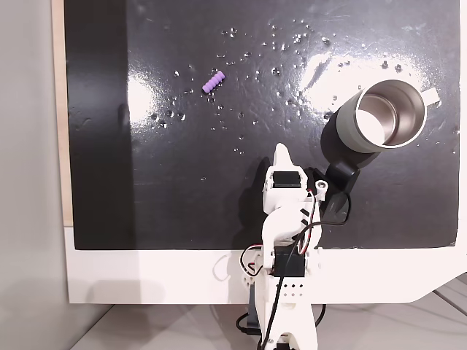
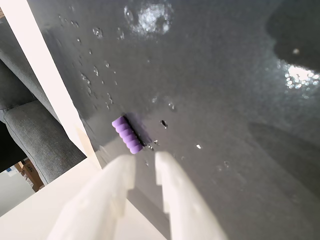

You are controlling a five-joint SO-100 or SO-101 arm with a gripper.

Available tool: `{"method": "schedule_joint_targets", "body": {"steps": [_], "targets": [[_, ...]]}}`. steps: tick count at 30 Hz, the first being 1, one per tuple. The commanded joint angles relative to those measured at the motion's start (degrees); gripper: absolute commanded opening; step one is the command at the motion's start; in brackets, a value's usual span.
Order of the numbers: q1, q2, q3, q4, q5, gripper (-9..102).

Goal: Grasp a pengrip and put it in the cup.

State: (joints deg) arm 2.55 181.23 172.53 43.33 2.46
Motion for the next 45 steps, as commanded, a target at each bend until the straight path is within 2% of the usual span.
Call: {"method": "schedule_joint_targets", "body": {"steps": [1, 13, 20, 25, 32, 40, 45], "targets": [[-1.8, 0.9, -0.4, -0.7, -2.6, 0], [-2.3, 0.9, -1.8, 0.3, -3.5, 0], [-4.0, -1.6, -18.6, 6.3, -6.2, 0], [-4.1, -7.6, -29.1, 6.5, -8.0, 0], [-5.4, -30.1, -49.6, 7.7, -6.6, 0], [-9.0, -54.3, -75.4, 16.7, -8.3, 0], [-10.1, -68.5, -92.5, 25.7, -7.1, 11]]}}
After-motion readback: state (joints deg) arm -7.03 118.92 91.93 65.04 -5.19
